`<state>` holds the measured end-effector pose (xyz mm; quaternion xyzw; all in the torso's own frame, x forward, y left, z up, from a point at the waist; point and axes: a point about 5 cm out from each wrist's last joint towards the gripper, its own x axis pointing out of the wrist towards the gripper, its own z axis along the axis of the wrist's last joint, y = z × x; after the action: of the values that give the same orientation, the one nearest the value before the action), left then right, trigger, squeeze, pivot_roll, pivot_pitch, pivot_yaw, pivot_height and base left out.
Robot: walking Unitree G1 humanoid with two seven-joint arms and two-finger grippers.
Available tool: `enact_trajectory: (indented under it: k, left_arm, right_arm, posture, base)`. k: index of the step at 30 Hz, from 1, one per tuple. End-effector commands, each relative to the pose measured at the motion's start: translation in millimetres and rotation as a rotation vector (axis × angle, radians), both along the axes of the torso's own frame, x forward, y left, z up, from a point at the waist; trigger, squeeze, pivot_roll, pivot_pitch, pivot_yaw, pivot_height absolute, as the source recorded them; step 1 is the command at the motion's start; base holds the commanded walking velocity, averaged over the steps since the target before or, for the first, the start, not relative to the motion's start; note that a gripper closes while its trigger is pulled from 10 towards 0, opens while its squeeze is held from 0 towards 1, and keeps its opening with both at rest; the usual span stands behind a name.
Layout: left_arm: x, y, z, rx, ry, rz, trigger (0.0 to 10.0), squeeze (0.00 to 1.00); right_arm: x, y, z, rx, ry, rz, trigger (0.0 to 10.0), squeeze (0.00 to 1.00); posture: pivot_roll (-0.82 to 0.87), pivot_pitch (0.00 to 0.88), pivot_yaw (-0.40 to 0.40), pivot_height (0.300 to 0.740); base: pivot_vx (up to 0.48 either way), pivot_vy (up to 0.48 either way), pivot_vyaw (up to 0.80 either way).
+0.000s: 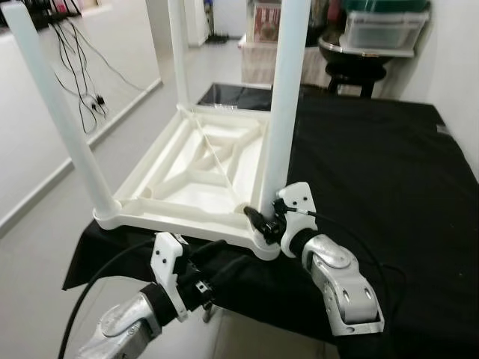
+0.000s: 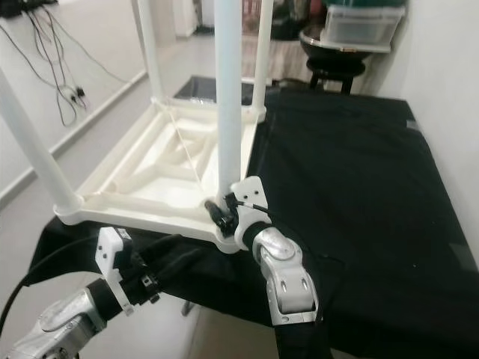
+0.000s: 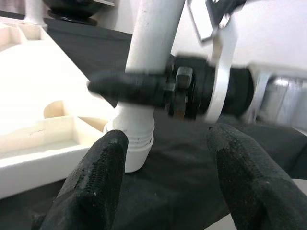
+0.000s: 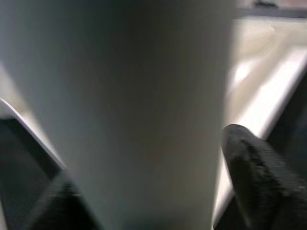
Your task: Building children table
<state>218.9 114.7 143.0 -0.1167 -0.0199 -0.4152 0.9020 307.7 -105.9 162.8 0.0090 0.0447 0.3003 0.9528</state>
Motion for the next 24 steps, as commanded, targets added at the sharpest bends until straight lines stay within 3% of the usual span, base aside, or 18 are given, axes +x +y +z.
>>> enact_trajectory:
  k: [1, 2, 3, 4, 7, 9, 14, 19, 24]
  left_arm:
    - [0.9, -0.5, -3, 0.002, 0.009, -0.003, 10.0, 0.00]
    - [0.9, -0.5, -3, 0.002, 0.009, -0.003, 10.0, 0.00]
    - [1.0, -1.1, -3, 0.001, 0.009, -0.004, 10.0, 0.00]
    - [1.0, -1.1, -3, 0.001, 0.009, -0.004, 10.0, 0.00]
    - [1.3, -3.5, -2, -0.005, 0.007, -0.004, 10.0, 0.00]
    - [1.3, -4.4, -2, -0.009, 0.005, -0.002, 10.0, 0.00]
    - [1.0, -4.8, -2, -0.011, 0.004, 0.002, 10.0, 0.00]
    - [0.2, -4.7, -1, -0.012, 0.004, 0.003, 10.0, 0.00]
    - [-0.8, -4.7, -1, -0.013, 0.006, 0.001, 10.0, 0.00]
  right_arm:
    - [-1.2, 8.4, 18, 0.069, -0.058, 0.167, 10.0, 0.87]
    - [-1.2, 8.4, 18, 0.069, -0.058, 0.167, 10.0, 0.87]
    - [-2.9, 9.9, 22, 0.063, -0.080, 0.252, 10.0, 0.02]
    - [-2.9, 9.9, 22, 0.063, -0.080, 0.252, 10.0, 0.02]
    - [-3.8, 5.6, 24, 0.005, -0.104, 0.483, 10.0, 0.00]
    - [-0.9, 2.2, 20, -0.004, -0.083, 0.557, 10.0, 0.00]
    - [11.0, -3.4, 13, -0.030, -0.076, 0.567, 10.0, 0.00]
    - [24.3, -9.1, 16, 0.012, -0.058, 0.555, 10.0, 0.00]
    - [31.3, -12.3, 16, -0.036, -0.050, 0.565, 10.0, 0.00]
  posture:
    - [-0.02, 0.046, -0.020, 0.740]
    - [-0.02, 0.046, -0.020, 0.740]
    - [-0.02, 0.046, -0.019, 0.740]
    - [-0.02, 0.046, -0.019, 0.740]
    - [-0.01, 0.046, -0.031, 0.740]
    - [-0.01, 0.047, -0.033, 0.740]
    - [0.00, 0.048, -0.036, 0.740]
    - [0.00, 0.052, -0.033, 0.740]
    - [0.01, 0.057, -0.032, 0.740]
  base:
    - [0.000, 0.000, 0.00]
    - [0.000, 0.000, 0.00]
    - [0.000, 0.000, 0.00]
    - [0.000, 0.000, 0.00]
    - [0.000, 0.000, 0.00]
    - [0.000, 0.000, 0.00]
    - [0.000, 0.000, 0.00]
    - [0.000, 0.000, 0.00]
    - [0.000, 0.000, 0.00]
